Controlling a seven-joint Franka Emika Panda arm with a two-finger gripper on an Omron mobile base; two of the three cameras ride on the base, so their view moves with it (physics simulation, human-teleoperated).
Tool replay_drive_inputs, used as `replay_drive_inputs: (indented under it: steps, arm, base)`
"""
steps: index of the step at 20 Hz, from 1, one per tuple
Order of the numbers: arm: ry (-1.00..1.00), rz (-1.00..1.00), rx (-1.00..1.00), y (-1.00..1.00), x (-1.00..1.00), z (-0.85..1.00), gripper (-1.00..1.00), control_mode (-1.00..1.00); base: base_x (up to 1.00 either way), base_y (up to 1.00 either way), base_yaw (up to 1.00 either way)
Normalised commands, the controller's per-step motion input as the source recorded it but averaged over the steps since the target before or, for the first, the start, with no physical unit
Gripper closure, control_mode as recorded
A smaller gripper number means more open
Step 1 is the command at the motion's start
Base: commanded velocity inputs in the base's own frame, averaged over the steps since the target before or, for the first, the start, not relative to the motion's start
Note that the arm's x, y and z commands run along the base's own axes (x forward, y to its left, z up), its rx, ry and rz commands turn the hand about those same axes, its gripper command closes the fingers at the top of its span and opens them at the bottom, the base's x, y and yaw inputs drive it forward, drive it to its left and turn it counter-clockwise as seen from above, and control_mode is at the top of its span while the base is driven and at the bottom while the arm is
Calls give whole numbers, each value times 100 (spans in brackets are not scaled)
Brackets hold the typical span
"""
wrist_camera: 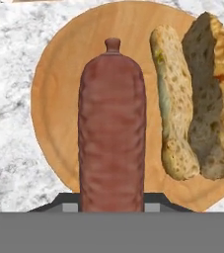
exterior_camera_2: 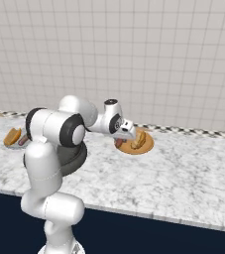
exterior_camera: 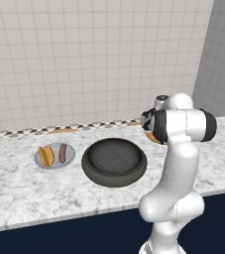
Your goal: Place one bun and one sausage from the bowl on each plate.
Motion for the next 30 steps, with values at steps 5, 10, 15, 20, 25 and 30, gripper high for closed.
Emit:
replay_drive_inputs:
  steps: [5,10,15,20,25,30]
  arm:
    - [0,0,0,0,28,-10,100,-100]
    - [0,0,0,-13,40,-3,100,-100]
    - [0,0,0,-13,31,-20,100,-100]
    - [0,0,0,-5,6,-19,-100,-100]
    - [0,0,0,0,0,0,-100,-100]
    - [-3,-2,0,6,-29,5,-100,-100]
  base:
    - [0,0,0]
    - [0,0,0]
    - [0,0,0]
    - [0,0,0]
    - [0,0,0]
    - [0,0,0]
